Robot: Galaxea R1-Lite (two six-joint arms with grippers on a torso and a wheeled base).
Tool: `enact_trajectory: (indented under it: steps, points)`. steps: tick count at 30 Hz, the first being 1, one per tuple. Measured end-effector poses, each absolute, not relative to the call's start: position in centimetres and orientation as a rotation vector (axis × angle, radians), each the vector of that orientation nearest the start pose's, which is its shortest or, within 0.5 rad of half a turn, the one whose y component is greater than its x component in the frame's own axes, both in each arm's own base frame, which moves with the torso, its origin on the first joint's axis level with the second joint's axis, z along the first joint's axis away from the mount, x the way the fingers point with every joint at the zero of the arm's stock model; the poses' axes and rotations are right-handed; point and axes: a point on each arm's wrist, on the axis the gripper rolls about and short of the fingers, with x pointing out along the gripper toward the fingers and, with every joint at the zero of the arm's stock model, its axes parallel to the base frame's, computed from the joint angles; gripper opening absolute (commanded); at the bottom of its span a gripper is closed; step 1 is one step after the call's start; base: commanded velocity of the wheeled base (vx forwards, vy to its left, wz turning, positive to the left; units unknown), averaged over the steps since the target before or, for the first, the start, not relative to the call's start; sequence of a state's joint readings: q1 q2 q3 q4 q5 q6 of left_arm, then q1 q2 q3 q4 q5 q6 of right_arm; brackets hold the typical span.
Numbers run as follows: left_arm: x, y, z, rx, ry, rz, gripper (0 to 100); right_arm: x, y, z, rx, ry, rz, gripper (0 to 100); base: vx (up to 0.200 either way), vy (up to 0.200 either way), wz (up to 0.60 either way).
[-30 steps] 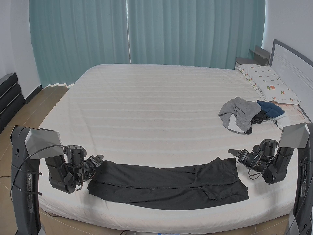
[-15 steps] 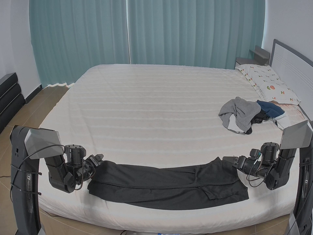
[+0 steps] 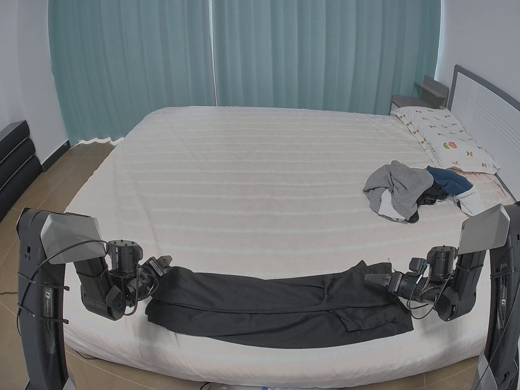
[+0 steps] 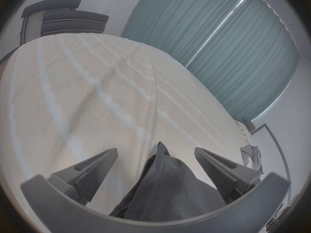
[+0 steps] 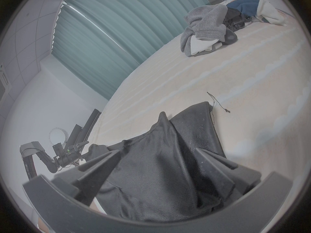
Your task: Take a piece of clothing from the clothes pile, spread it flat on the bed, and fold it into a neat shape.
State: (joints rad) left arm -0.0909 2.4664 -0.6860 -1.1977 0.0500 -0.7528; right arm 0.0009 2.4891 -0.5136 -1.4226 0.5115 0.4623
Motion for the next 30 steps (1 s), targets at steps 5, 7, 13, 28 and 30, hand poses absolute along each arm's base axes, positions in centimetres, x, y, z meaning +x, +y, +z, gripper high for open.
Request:
enact_trajectory:
  steps: [5, 7, 13, 28, 30]
  points:
    - [35.6, -3.1, -5.5, -0.69, 0.566, 0.181, 100, 31.7, 1.1, -6.0, 0.58, 0.665, 0.363, 0, 0.0, 0.0, 0.0]
    - [35.6, -3.1, -5.5, -0.69, 0.565, 0.181, 100, 31.2, 0.9, -5.7, 0.579, 0.669, 0.36, 0, 0.0, 0.0, 0.0]
    - [35.7, -3.1, -5.5, -0.69, 0.563, 0.182, 100, 29.7, 0.3, -4.4, 0.575, 0.676, 0.35, 0, 0.0, 0.0, 0.0]
    - [35.5, -2.2, -5.1, -0.693, 0.55, 0.204, 100, 27.4, -1.1, -4.1, 0.485, 0.69, 0.39, 0, 0.0, 0.0, 0.0]
    - [35.4, -2.1, -4.8, -0.693, 0.549, 0.205, 100, 27.1, -1.1, -4.4, 0.465, 0.702, 0.395, 0, 0.0, 0.0, 0.0]
